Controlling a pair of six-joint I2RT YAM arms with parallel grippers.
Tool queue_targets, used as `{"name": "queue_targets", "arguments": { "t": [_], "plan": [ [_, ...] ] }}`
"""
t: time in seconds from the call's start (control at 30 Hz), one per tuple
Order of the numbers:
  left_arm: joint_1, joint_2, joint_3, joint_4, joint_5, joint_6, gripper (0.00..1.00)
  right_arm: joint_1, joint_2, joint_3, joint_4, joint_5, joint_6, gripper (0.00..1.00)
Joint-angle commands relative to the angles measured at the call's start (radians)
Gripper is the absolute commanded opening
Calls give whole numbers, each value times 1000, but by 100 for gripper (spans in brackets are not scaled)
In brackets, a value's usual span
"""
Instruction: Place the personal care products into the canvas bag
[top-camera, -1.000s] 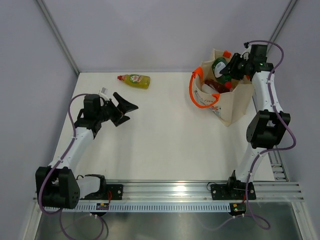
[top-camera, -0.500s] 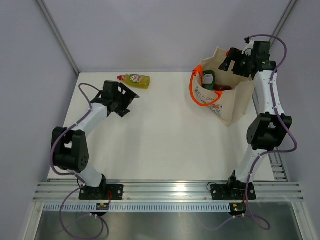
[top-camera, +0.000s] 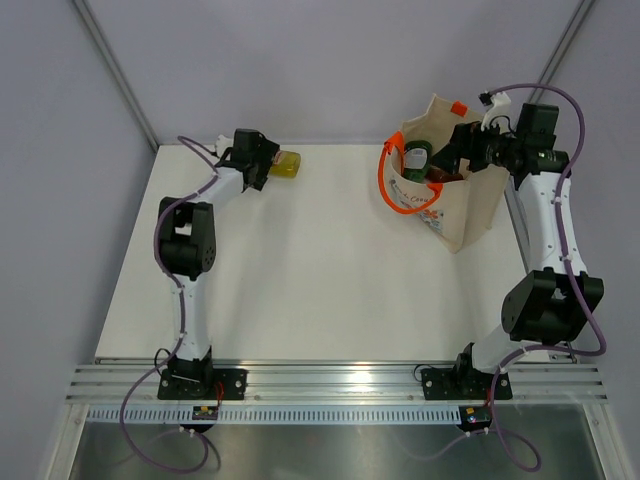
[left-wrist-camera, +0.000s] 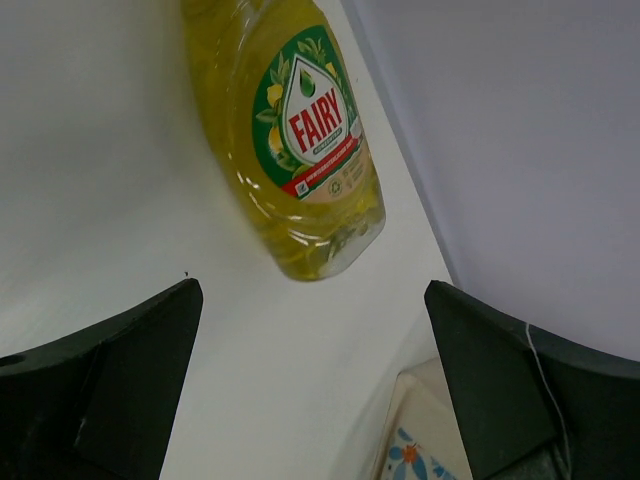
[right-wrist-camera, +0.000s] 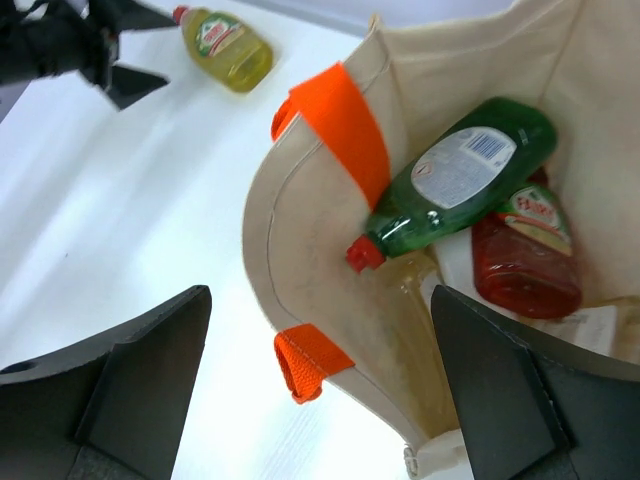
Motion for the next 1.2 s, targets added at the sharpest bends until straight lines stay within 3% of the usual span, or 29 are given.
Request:
{"name": "queue_targets", "arguments": {
  "t": [0.0,0.23,0.33,0.4,0.43,0.57,0.7,0.8,0.9,1.03,1.17],
  "plan": [
    [-1,104,122,16,-93,-53,96,0,-16,-47,11,-93,-78,99],
    [1,241,267,-50,-190,-65,94,-8,-31,-76,10,-103,-54,100],
    [11,362,513,-183,-163,-69,89,-14,-36,-73,-3,-104,-36,100],
    [18,423,586,-260,-121,-84,81,-17,-43,-71,-10,-106,-33,100],
    [24,454,596,-266,-78,-99,71,-17,-48,-68,-15,-107,-31,100],
    [28,471,584,-311,-51,-75,61,-21,-53,-62,-6,-138,19,100],
    [44,479,590,-343,14,26,38,-21,-70,-63,0,-166,58,100],
    [48,471,586,-390,84,156,33,-21,-89,-71,-7,-175,61,99],
    [45,393,505,-433,115,273,33,-23,-106,-86,-15,-181,55,99],
    [36,197,115,-375,169,414,35,-23,-131,-108,-15,-207,64,100],
    [13,19,-128,-358,166,520,36,-23,-143,-125,-6,-256,90,99]
  ]
}}
